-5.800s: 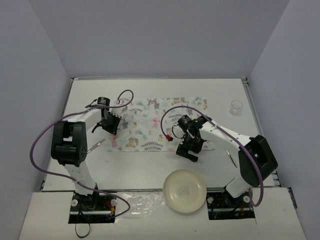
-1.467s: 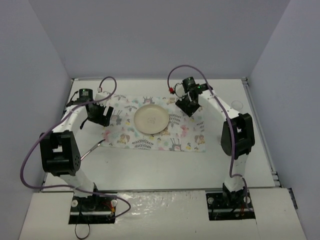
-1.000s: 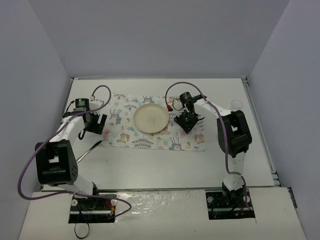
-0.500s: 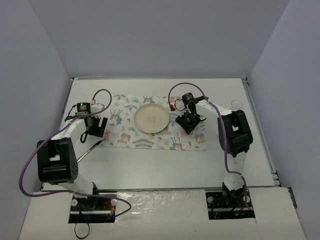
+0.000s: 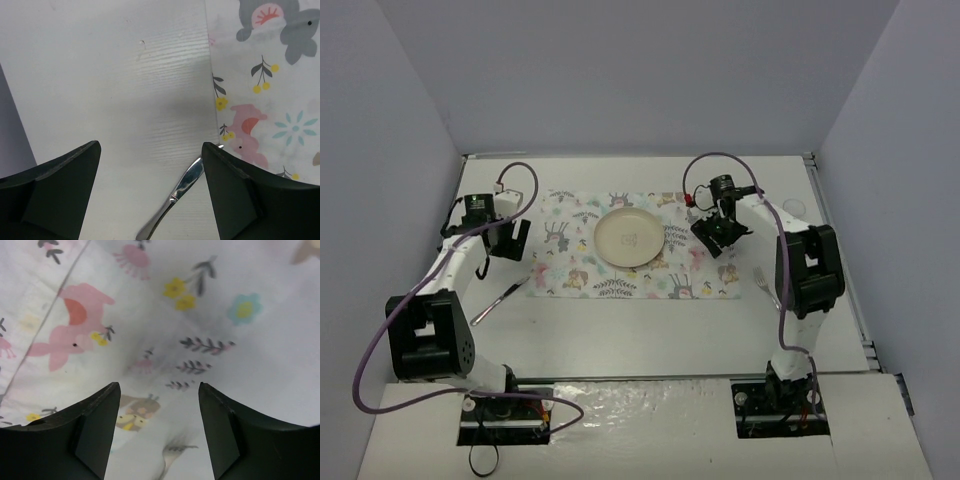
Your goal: Set the dinner table for one person
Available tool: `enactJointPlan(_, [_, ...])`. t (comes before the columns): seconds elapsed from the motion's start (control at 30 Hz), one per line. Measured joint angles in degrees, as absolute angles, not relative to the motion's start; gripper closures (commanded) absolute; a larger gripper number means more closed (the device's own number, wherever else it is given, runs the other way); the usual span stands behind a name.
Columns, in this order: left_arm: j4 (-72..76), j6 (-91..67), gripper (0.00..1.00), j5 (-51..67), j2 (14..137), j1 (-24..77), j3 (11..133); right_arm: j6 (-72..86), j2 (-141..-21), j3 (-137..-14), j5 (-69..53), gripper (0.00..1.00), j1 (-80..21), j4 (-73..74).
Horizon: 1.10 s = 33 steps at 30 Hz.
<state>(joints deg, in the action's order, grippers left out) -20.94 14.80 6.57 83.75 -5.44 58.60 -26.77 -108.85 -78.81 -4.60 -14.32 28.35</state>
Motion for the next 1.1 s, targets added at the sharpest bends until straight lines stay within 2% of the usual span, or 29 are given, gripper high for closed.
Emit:
enactJointPlan(0.17, [-20.3, 13.7, 0.20, 6.2, 81.7, -5.5, 59.0, -25.0, -98.7, -82.1, -0.2, 0.31, -12.1, 25.4])
enactJointPlan(0.23, [-19.3, 13.1, 0.20, 5.8, 81.6, -5.5, 58.8, -24.4, -94.0, -82.2, 2.5, 0.23, -11.4, 22.5])
enactJointPlan(0.43, [-18.5, 12.5, 0.20, 3.2, 81.6, -5.5, 58.2, -20.8, -87.9, -78.3, 7.6, 0.20, -7.3, 13.2])
enactJointPlan(0.8, [-12.6, 12.7, 0.20, 3.6, 84.6, -6.6, 50.5, -14.3, -96.8, -75.8, 11.5, 0.16, 9.0, 11.5])
enactJointPlan(1.1, [-9.0, 12.6, 0.20, 6.5, 83.0, -9.0, 46.5, -13.1, -107.0, -86.9, 12.7, 0.18, 10.1, 11.3])
